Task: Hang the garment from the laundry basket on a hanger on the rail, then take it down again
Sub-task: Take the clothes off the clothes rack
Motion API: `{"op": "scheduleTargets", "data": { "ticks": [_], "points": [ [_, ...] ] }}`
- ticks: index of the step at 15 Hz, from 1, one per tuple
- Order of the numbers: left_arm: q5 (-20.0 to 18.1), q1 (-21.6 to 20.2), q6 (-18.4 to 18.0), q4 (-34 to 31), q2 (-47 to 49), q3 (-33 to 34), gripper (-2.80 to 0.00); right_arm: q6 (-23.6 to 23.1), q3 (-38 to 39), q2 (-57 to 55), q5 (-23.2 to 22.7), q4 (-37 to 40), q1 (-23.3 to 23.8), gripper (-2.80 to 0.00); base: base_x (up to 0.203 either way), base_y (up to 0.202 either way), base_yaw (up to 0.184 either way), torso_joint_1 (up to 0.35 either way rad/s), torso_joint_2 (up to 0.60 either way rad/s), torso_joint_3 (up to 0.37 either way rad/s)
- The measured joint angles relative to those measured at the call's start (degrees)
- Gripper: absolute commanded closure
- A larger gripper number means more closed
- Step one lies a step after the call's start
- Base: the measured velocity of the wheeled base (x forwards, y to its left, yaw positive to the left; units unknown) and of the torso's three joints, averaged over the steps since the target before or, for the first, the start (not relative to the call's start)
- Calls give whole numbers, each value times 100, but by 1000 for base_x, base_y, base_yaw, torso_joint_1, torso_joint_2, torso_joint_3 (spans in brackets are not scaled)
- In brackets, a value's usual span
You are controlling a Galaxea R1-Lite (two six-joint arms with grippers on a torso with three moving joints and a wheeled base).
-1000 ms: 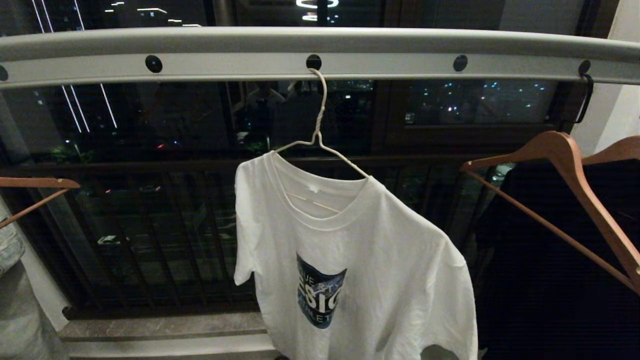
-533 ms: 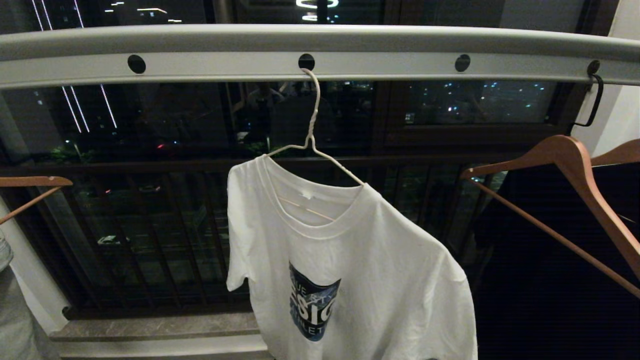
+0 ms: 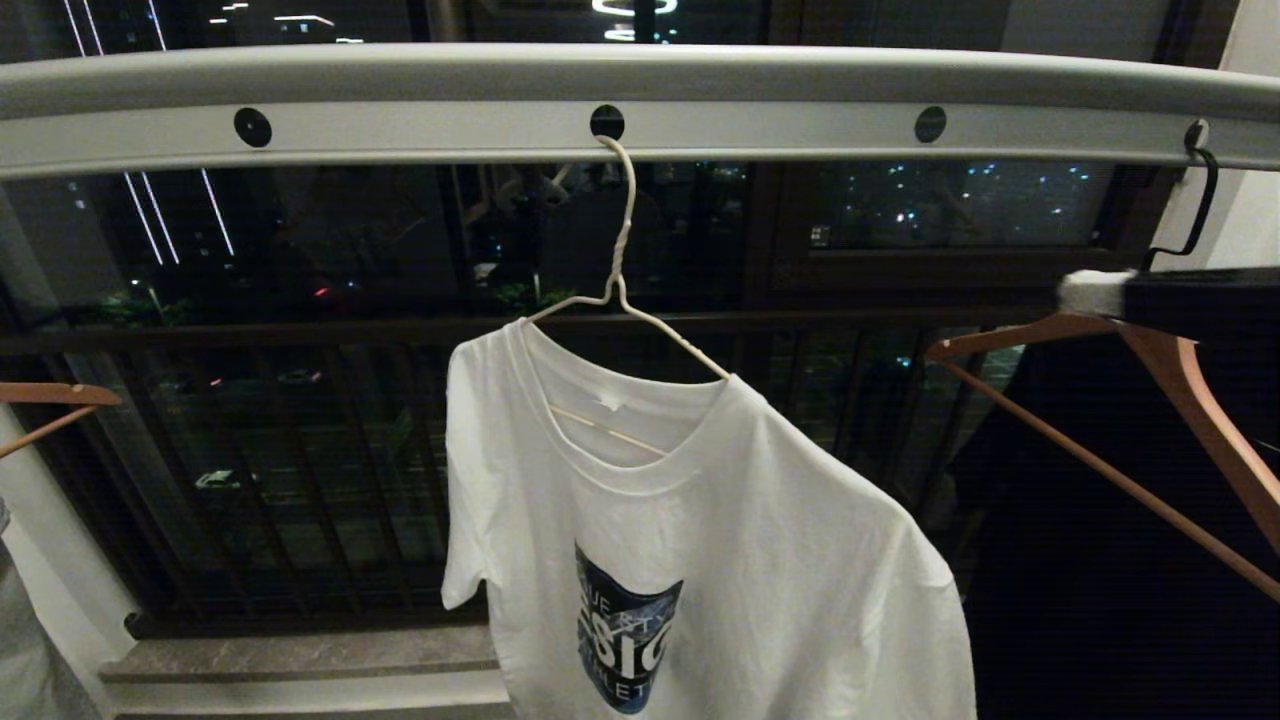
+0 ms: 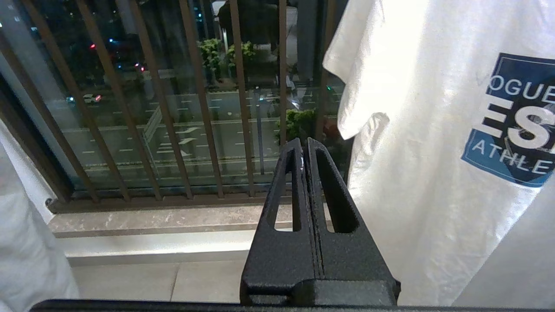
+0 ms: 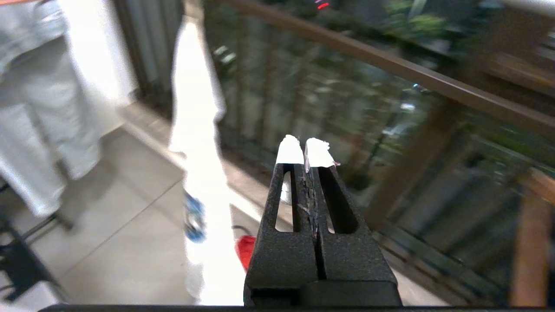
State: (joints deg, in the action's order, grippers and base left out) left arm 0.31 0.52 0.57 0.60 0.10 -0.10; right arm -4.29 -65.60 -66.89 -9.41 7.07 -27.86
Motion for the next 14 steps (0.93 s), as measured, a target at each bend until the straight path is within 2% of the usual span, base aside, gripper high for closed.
{"op": "scheduleTargets", "data": {
  "ticks": [1,3,5,9,14],
  "points": [
    [-1,0,1,0,0,0,0,5,-345,-388,265,-5,-418,-280,0,0,0,0,0,0],
    [-1,0,2,0,0,0,0,27,-881,-1097,573,-39,-986,-280,0,0,0,0,0,0],
    [2,0,0,-2,0,0,0,82,-1201,-1660,630,-313,-1278,-280,0,0,0,0,0,0],
    [0,0,1,0,0,0,0,77,-1514,-2635,652,-1444,-1450,-280,0,0,0,0,0,0],
    [-1,0,2,0,0,0,0,85,-2283,-3593,651,-1647,-1477,-280,0,0,0,0,0,0]
  ]
}}
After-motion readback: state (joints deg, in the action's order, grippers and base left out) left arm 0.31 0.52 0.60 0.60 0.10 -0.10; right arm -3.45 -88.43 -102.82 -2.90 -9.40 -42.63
